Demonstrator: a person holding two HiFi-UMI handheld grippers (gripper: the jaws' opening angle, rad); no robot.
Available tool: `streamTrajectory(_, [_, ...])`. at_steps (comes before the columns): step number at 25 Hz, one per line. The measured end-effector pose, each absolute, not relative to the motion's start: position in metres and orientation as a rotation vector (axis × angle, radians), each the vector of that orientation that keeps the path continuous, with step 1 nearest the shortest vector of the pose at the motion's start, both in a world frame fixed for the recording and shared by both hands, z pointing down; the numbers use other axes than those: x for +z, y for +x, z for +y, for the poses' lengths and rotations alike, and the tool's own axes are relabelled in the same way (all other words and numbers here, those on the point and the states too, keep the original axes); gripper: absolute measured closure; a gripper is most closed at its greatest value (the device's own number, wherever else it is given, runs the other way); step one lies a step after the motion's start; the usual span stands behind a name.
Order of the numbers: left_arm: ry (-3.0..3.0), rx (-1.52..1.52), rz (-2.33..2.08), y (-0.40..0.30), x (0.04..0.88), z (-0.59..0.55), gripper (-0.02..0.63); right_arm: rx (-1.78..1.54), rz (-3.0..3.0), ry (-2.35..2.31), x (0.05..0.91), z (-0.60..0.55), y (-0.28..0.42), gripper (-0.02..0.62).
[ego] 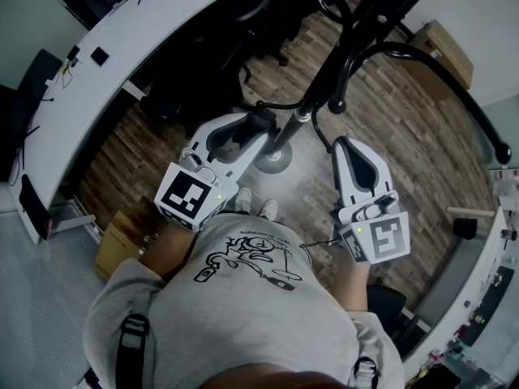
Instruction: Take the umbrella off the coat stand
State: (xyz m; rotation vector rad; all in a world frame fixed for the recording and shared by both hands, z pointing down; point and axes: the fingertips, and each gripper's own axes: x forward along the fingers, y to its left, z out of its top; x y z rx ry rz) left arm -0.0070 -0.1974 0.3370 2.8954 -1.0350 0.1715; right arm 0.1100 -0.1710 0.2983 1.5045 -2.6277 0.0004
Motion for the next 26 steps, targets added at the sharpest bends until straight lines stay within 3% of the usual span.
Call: streamTrajectory(26, [2.898,0.167,-1.024,-0.009,0.332,-0.2,0.451,0.024,-2.598,1.485,0.315,-0.174,0.115,0.574])
